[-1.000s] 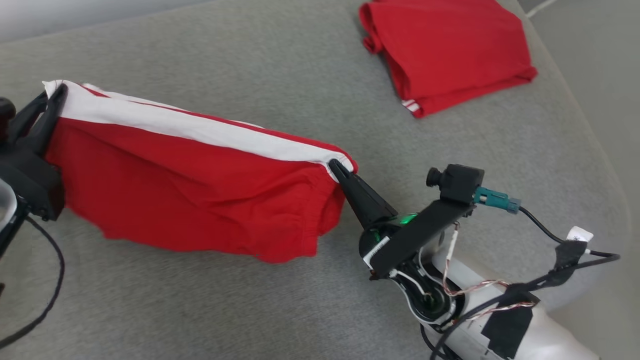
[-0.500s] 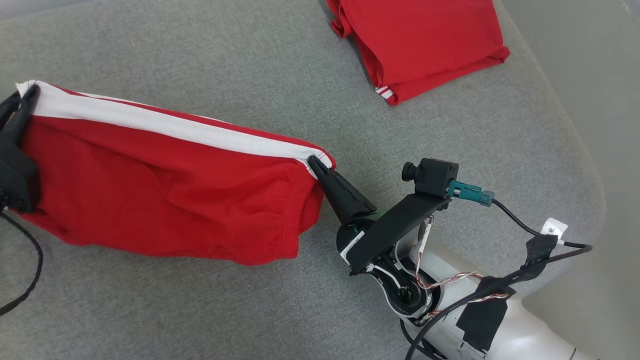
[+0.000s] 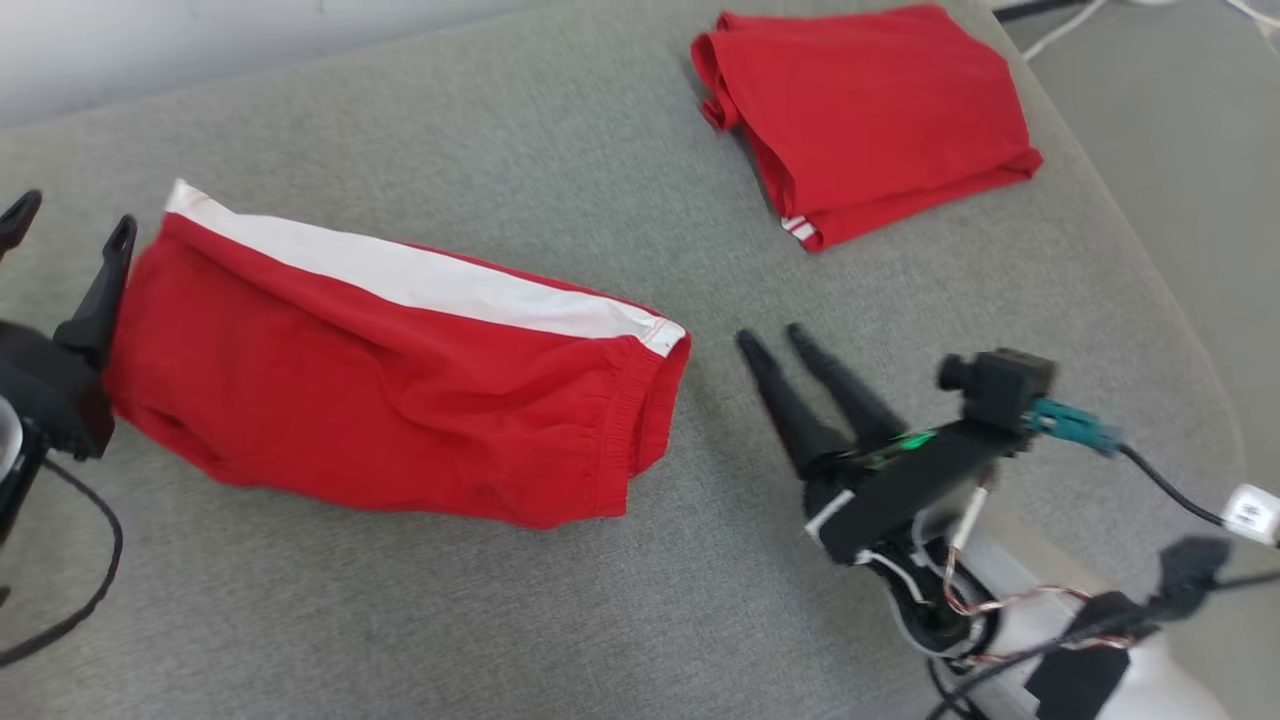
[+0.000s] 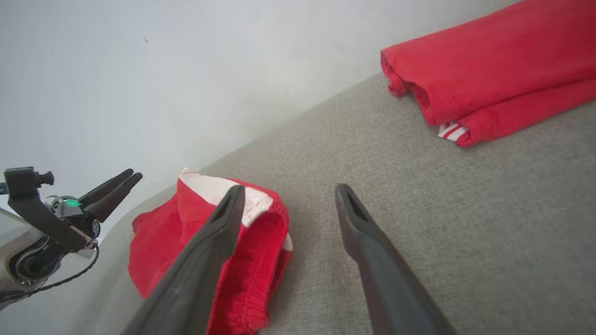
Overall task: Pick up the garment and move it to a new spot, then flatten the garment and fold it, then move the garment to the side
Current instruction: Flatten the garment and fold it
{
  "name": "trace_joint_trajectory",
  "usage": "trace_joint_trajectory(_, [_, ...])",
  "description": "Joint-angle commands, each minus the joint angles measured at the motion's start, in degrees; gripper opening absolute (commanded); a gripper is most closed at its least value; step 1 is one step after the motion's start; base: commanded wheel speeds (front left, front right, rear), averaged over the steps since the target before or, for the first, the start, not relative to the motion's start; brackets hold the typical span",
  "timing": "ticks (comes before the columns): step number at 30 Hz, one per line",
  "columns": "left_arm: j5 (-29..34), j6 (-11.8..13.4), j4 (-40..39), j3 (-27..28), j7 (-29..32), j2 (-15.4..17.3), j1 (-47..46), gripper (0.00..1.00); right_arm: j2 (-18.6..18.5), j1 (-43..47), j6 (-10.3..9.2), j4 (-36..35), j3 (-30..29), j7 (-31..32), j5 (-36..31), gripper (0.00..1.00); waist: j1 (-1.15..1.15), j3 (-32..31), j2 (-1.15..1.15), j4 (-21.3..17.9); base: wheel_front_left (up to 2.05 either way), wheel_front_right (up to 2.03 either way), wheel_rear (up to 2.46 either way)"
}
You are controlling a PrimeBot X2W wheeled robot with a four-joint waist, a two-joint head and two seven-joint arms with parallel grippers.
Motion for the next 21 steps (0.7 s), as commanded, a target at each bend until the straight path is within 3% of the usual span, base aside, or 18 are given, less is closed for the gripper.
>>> trace_joint_trajectory(1, [-0.31, 0.33, 0.05, 0.14, -0.45, 0.17, 1.26, 1.00, -0.08, 0.89, -0.01, -0.24, -0.36, -0.25, -1.08, 1.00, 0.01, -1.17, 0.00, 0.92, 0.00, 0.00, 0.00])
trace_joint_trajectory(4, [-1.13, 1.24, -0.81, 1.18, -1.73, 0.51, 3.27, 1.00, 0.51, 3.96, -0.01, -0.24, -6.79, -0.26, -9.58, 1.00, 0.01, -2.31, 0.00, 1.22, 0.00, 0.00, 0.00])
trace_joint_trajectory(14, [-3.53, 4.62, -8.48, 6.27, -3.01, 0.66, 11.45, 1.00, 9.52, 16.35, -0.01, -6.53, -24.36, -0.26, -33.63, 1.00, 0.01, -4.59, 0.00, 3.23, 0.00, 0.00, 0.00])
trace_joint_trajectory(21, [-4.88, 6.13, -13.79, 9.57, -2.98, -1.60, 16.48, 1.00, 14.05, 22.53, -0.01, -10.36, -29.99, -0.26, -41.38, 1.00, 0.01, -4.48, 0.00, 4.99, 0.00, 0.00, 0.00])
